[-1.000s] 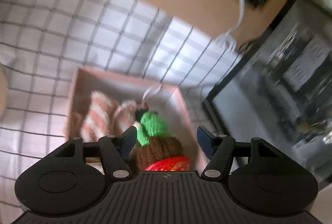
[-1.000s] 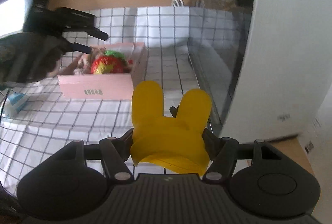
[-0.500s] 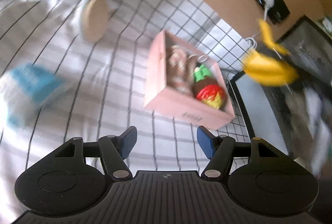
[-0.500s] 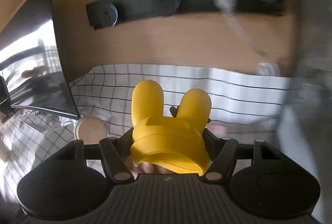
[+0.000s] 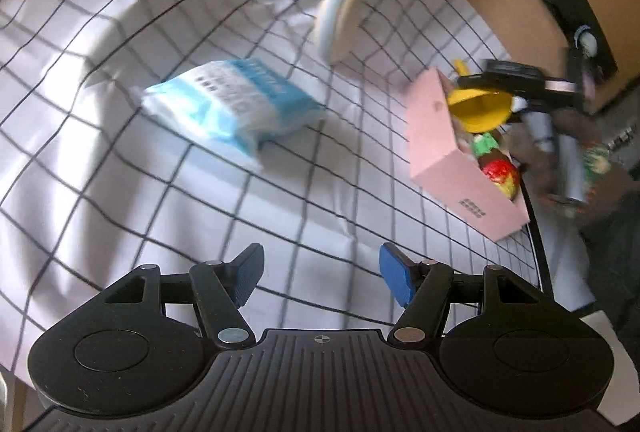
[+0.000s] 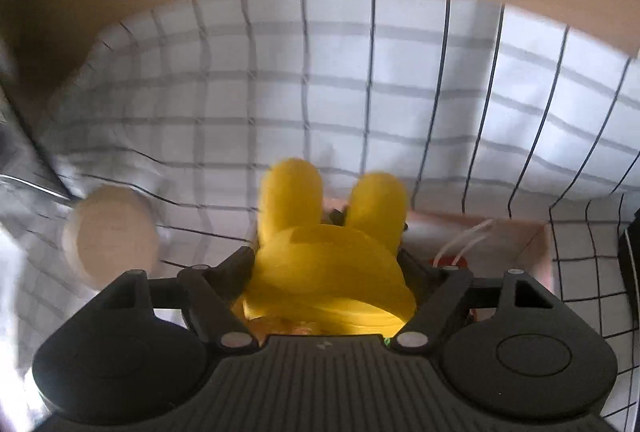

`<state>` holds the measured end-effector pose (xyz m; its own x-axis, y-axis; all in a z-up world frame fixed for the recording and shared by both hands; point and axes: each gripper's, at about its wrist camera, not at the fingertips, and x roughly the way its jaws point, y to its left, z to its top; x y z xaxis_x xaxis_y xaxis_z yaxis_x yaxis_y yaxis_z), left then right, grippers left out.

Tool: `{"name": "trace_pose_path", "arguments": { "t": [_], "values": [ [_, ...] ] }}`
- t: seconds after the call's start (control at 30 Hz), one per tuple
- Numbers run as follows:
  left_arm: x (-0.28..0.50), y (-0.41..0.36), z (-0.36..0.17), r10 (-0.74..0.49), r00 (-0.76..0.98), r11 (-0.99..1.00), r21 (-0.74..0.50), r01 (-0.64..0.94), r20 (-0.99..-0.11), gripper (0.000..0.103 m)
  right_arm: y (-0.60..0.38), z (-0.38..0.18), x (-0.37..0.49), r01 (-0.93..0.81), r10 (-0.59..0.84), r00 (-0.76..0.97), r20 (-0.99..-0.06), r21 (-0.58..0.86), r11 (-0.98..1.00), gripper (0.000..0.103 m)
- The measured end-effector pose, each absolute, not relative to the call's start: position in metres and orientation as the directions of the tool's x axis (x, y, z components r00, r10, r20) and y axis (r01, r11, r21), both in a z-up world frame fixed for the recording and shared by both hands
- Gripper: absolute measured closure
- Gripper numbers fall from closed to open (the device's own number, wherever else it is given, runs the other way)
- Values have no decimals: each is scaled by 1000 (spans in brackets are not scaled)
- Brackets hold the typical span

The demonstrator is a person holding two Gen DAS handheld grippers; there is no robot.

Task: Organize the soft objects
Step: 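Drop the cactus toy into the pink box with the left gripper while the right holds the funnel, then lower the yellow funnel into the pink box and open the right gripper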

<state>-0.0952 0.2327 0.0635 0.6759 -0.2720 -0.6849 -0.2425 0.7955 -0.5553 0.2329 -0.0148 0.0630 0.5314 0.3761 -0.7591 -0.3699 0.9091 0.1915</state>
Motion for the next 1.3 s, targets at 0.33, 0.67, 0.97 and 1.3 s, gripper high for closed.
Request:
{"name": "trace_pose_path", "arguments": {
  "t": [0.33, 0.67, 0.97, 1.3],
  "values": [
    [-79, 236, 70, -323, 704, 790, -590, -167, -632, 34, 2, 83, 218, -469, 301, 632, -714, -43, 882, 18],
    [-80, 235, 70, -324, 688, 793, -584, -177, -649, 34, -18, 99, 200, -456, 347, 616, -707, 39, 889, 90],
    [-62, 215, 76, -365, 668, 807, -578, -121, -649, 34, -26, 36, 201, -411, 274, 527, -804, 41, 911, 91],
    [-53, 209, 81, -371, 670, 814, -573, -100, -643, 34, -55, 92, 175, -457, 447, 530, -721, 201, 867, 91]
  ]
}}
